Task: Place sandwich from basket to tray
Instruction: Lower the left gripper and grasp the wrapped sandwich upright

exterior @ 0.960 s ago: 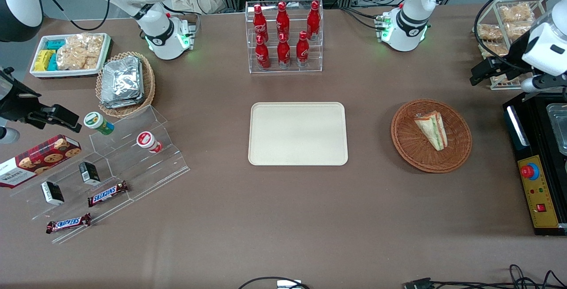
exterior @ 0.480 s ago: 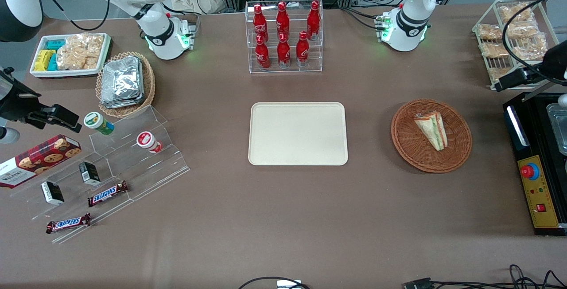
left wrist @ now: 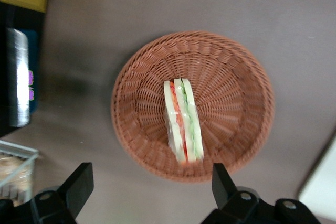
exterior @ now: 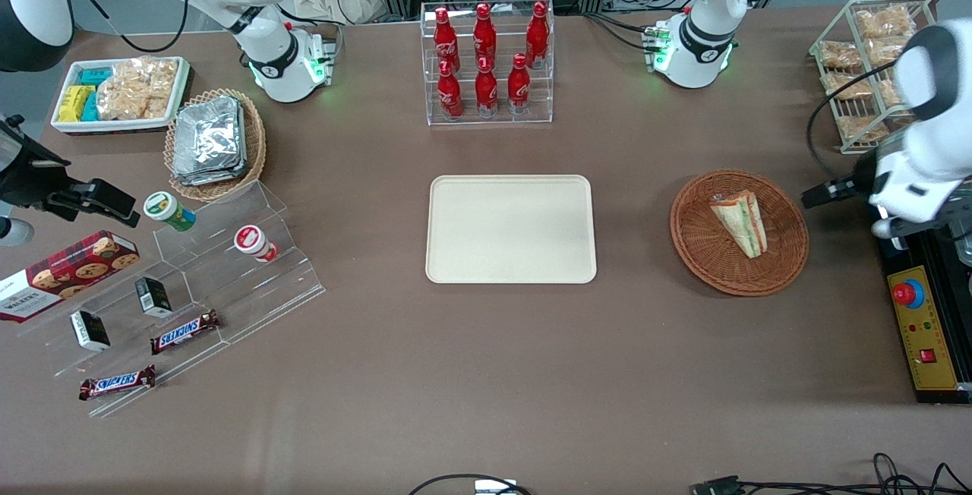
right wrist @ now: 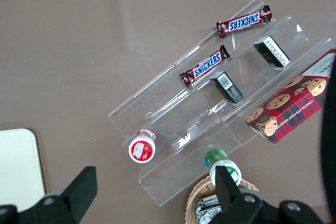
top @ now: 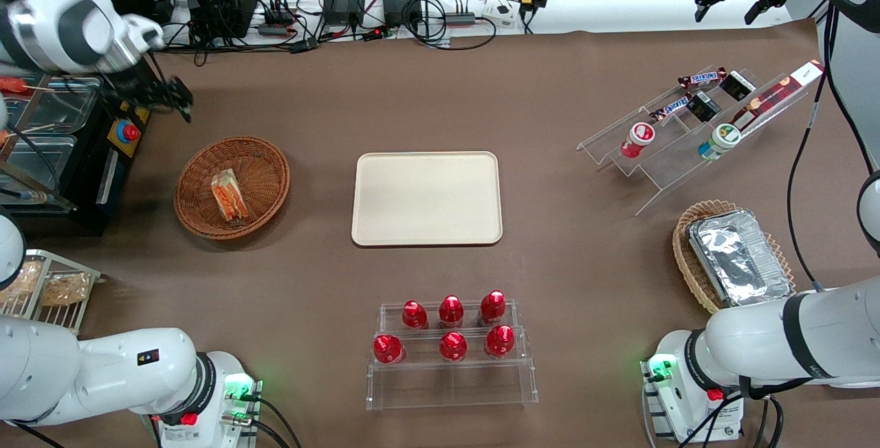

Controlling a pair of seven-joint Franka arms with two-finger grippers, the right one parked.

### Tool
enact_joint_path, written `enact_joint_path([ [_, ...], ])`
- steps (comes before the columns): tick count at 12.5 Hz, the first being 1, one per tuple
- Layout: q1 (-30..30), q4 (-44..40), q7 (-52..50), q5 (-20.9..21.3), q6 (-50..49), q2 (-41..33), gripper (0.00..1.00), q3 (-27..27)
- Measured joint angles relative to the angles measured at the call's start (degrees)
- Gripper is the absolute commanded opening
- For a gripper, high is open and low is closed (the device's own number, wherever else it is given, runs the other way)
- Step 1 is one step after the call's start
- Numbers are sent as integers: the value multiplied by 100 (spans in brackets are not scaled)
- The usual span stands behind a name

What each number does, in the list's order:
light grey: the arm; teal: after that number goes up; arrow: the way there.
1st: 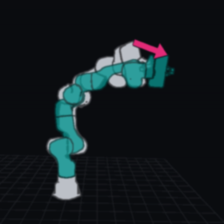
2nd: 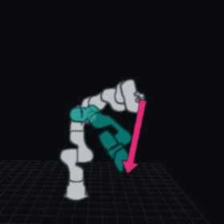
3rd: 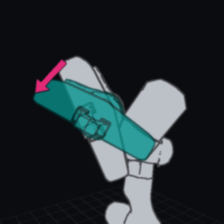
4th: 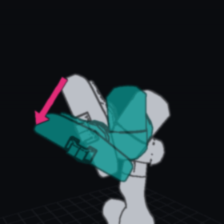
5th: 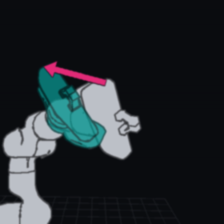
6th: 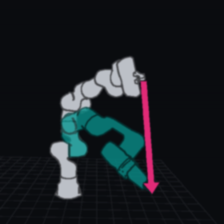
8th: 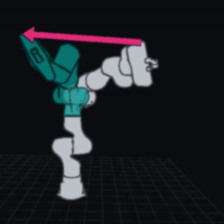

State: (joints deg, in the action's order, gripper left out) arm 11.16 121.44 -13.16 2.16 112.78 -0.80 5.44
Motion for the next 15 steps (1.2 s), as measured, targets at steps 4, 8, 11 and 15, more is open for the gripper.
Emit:
enact_joint_path([
  [4, 372, 1003, -742, 2, 1131, 160, 100, 642],
  [8, 373, 1540, -1006, 3, 2333, 636, 100, 727],
  [11, 373, 1598, -1048, 45, 2612, 1052, 100, 742],
  [15, 352, 1596, -1160, 76, 2634, 1126, 5, 778],
])
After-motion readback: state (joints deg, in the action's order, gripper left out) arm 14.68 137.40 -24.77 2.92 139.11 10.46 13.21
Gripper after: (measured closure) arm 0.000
